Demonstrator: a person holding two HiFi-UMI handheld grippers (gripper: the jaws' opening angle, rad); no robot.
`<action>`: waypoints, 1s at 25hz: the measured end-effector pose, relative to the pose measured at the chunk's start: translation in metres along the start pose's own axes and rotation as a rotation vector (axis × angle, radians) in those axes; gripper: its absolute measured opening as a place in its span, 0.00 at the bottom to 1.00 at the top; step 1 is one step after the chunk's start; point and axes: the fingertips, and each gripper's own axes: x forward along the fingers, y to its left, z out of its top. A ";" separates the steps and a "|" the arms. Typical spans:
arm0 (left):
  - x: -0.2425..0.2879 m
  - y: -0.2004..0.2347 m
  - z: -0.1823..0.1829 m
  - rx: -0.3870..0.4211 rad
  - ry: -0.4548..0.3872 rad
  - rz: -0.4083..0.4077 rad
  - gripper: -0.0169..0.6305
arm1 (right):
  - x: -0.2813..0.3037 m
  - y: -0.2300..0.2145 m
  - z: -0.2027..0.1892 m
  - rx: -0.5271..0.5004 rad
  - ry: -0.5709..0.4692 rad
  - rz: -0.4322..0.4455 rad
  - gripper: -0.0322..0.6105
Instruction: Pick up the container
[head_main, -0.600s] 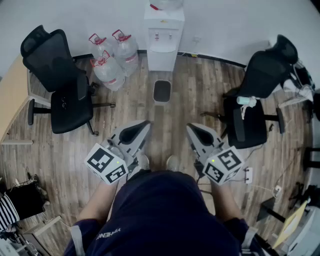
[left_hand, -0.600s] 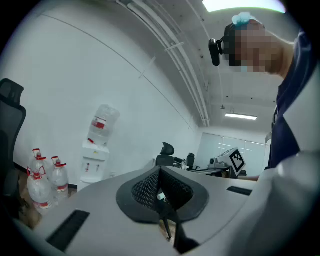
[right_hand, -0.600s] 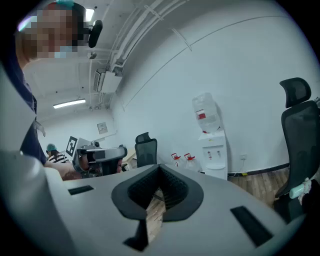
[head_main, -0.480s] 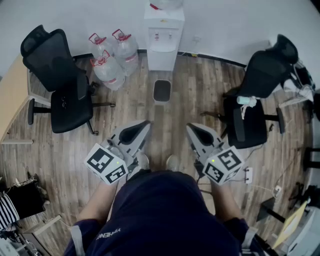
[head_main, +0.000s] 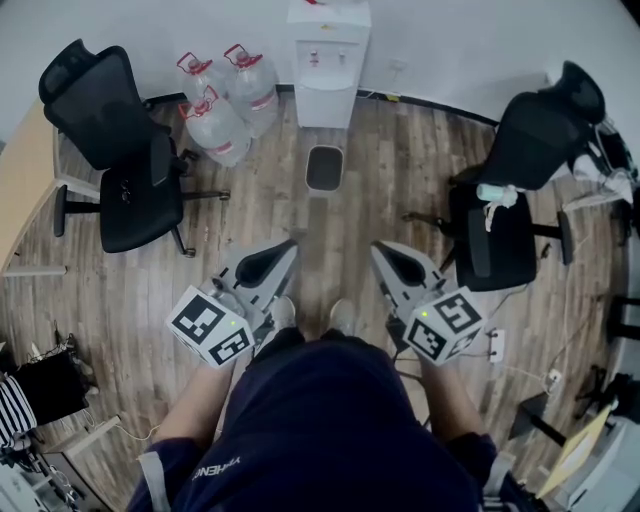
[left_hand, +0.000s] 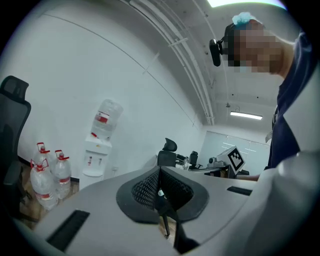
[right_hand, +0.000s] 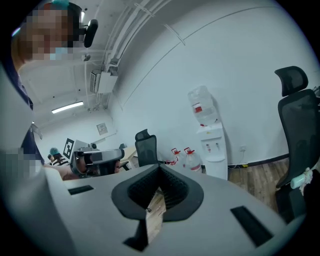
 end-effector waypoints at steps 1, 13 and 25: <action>0.002 -0.002 -0.003 -0.002 0.003 0.003 0.07 | -0.002 -0.003 -0.002 0.004 0.003 0.001 0.07; 0.047 -0.050 -0.009 0.044 0.000 0.040 0.07 | -0.061 -0.056 -0.004 0.011 -0.021 0.019 0.07; 0.075 -0.028 -0.006 0.038 0.010 0.072 0.06 | -0.055 -0.093 0.006 0.029 -0.023 0.016 0.07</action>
